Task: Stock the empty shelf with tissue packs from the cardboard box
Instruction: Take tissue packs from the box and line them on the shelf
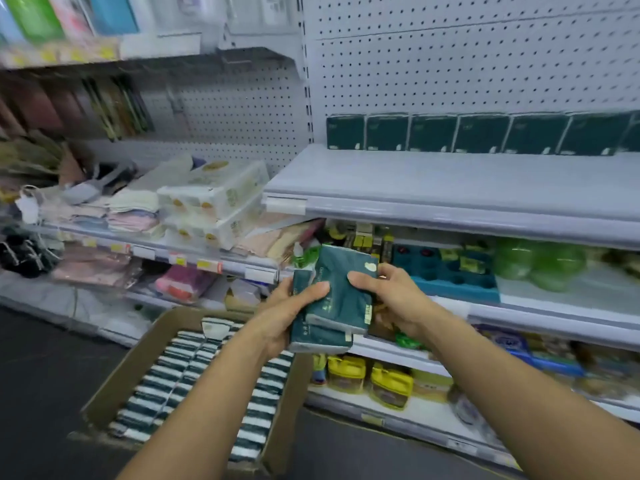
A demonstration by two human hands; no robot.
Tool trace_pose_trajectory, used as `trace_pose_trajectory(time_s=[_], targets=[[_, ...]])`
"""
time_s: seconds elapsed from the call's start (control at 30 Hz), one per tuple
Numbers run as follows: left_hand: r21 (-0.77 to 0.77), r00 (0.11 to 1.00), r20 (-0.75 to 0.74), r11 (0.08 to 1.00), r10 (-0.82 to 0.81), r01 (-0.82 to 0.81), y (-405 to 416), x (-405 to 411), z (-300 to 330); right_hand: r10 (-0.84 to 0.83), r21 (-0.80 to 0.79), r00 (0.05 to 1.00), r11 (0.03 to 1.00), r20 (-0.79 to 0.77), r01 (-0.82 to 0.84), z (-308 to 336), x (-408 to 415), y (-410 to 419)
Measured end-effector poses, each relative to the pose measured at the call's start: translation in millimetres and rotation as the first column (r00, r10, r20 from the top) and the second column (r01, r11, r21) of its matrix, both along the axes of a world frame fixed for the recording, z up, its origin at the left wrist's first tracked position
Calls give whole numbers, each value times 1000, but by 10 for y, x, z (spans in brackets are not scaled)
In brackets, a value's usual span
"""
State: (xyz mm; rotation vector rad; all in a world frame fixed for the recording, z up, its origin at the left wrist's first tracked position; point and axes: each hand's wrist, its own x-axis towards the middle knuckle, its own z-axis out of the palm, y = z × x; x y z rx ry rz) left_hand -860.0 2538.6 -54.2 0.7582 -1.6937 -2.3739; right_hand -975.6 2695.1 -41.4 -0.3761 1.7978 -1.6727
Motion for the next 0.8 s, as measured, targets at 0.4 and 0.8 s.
trace_pose_trajectory(time_s=[0.4,0.8], targets=[[-254,932,19,900,-363,355,1745,-1601,687,-13,109,985,994,-169,32,565,-1235,2223],[-134,971,-156,978,-182,162,3044,-2985,1013,-474,-278,877,855,-78,437,983,-2541,3936]])
